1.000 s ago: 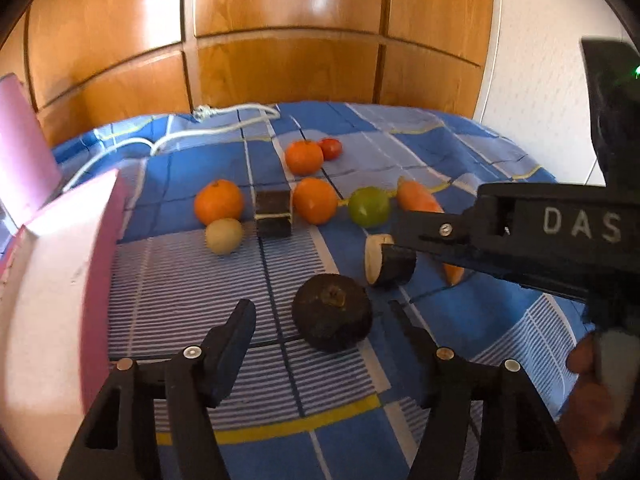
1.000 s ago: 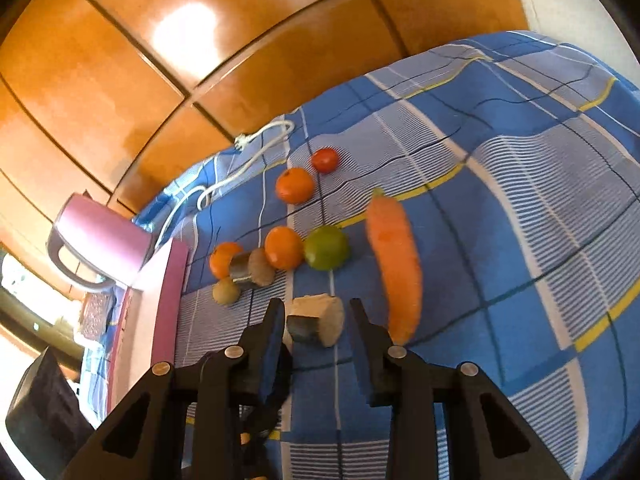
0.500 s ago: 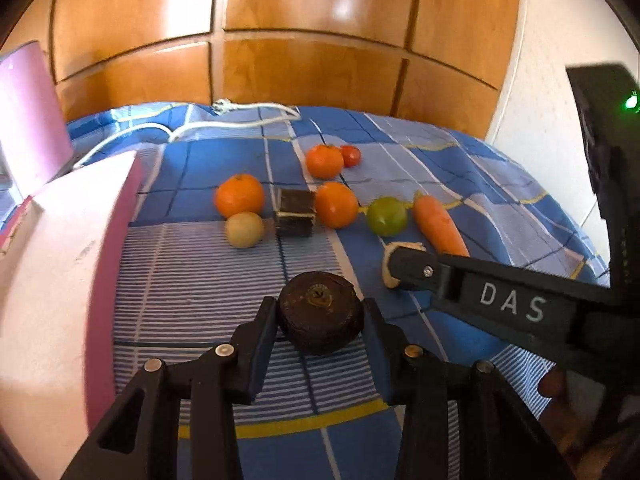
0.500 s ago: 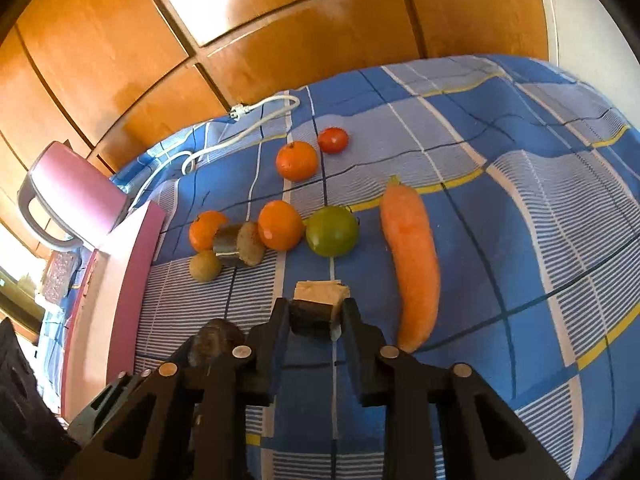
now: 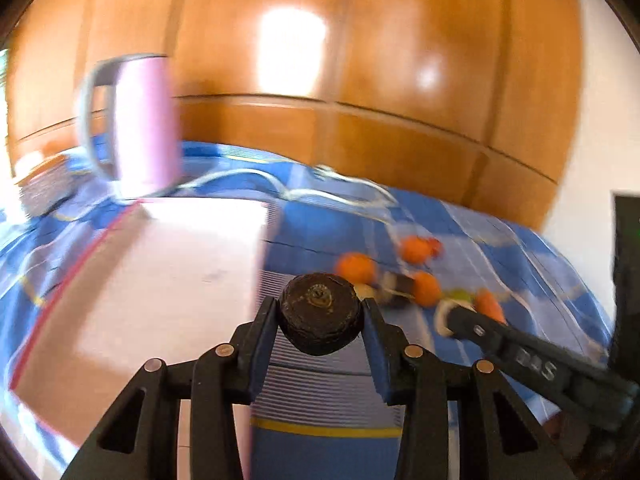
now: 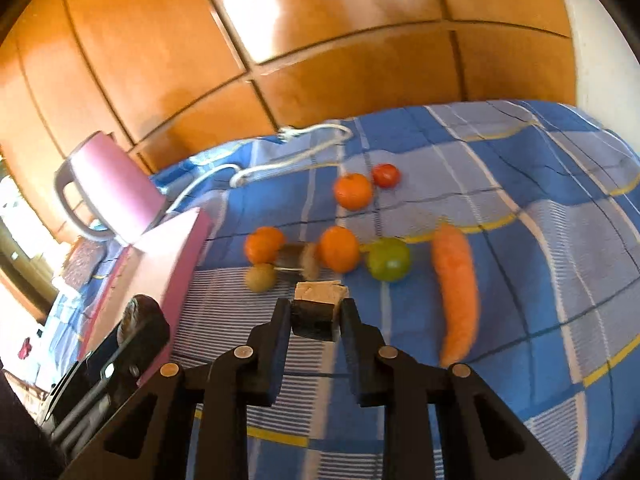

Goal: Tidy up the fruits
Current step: 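Drop the dark fruit in the tray with the left tool while the right drops the pale slice, then return both tools to the produce beside the tray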

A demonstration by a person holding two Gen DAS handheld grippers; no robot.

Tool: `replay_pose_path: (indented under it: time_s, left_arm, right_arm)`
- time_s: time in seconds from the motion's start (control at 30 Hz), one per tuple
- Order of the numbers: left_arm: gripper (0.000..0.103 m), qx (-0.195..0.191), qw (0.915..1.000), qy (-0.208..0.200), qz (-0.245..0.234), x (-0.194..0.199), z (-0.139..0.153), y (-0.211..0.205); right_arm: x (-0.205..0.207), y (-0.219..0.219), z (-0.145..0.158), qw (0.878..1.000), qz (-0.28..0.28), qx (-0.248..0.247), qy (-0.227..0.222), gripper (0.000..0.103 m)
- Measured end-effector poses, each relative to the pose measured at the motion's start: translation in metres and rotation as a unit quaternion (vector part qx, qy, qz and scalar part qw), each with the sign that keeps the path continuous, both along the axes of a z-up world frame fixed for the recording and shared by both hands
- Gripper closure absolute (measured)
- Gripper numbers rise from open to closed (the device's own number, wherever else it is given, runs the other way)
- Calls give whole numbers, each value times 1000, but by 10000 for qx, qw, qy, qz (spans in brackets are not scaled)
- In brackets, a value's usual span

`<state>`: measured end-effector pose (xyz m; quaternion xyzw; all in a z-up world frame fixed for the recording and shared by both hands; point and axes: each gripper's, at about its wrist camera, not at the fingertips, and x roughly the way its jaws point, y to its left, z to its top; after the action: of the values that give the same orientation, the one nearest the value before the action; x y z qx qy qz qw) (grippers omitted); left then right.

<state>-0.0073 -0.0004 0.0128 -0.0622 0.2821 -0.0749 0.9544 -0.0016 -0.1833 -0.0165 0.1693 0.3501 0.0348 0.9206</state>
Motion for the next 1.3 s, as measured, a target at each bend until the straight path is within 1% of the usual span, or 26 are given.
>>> replay_pose_path:
  time_s: [0.1, 0.2, 0.3, 0.43, 0.57, 0.6, 0.63, 0.7, 0.77, 0.8, 0.83, 0.9, 0.97, 1.03, 1.07, 1.13, 1.2, 1.27, 1.3]
  left_arm:
    - [61, -112, 9977, -140, 647, -3, 6, 24]
    - [61, -226, 9911, -168, 1299, -7, 9, 48]
    - [61, -398, 9839, -62, 1743, -7, 6, 69]
    - [61, -632, 9688, 134, 2392, -8, 0, 95]
    - [58, -749, 9574, 378, 2764, -5, -7, 109]
    - [54, -768, 9551, 391, 2836, -5, -8, 112]
    - [48, -821, 9506, 416, 2965, -6, -9, 117]
    - [46, -889, 9448, 490, 3116, -3, -12, 122]
    - [43, -942, 9396, 559, 3244, -3, -14, 126]
    - [40, -944, 9384, 576, 3273, -3, -15, 126]
    - [39, -943, 9382, 586, 3279, -3, -15, 127]
    - [38, -895, 9390, 600, 3265, -2, -15, 125]
    - [34, -886, 9393, 591, 3261, -3, -15, 124]
    - [24, -886, 9388, 556, 3283, -5, -14, 123]
    - [23, -872, 9389, 539, 3286, -5, -14, 123]
    - [19, -846, 9415, 490, 3225, -6, -12, 121]
    - [17, -802, 9442, 449, 3162, -6, -11, 118]
    - [15, -758, 9475, 400, 3082, -7, -9, 115]
    - [13, -742, 9494, 383, 3028, -7, -8, 113]
  right_arm:
    - [3, 19, 7, 9993, 277, -48, -244, 78]
    - [8, 39, 14, 9969, 657, -58, -433, 78]
    - [13, 62, 20, 9928, 1051, -12, -573, 78]
    - [19, 92, 26, 9855, 1556, 43, -682, 78]
    - [24, 128, 28, 9754, 2082, 25, -721, 78]
    - [25, 134, 27, 9738, 2159, 15, -712, 78]
    - [25, 137, 26, 9733, 2185, 48, -696, 76]
    - [29, 140, 22, 9727, 2234, 136, -620, 76]
    - [32, 141, 18, 9720, 2279, 203, -537, 71]
    - [33, 141, 17, 9719, 2288, 231, -500, 69]
    - [32, 139, 16, 9723, 2273, 243, -487, 68]
    - [32, 137, 14, 9729, 2250, 262, -456, 67]
    - [32, 135, 14, 9741, 2207, 213, -448, 67]
    - [31, 133, 11, 9768, 2109, 48, -382, 66]
    - [30, 130, 10, 9781, 2051, -42, -342, 66]
    - [27, 125, 9, 9801, 1954, -178, -303, 66]
    - [23, 120, 8, 9816, 1855, -362, -291, 64]
    - [19, 116, 8, 9825, 1755, -537, -315, 54]
    - [18, 115, 9, 9829, 1723, -575, -313, 54]
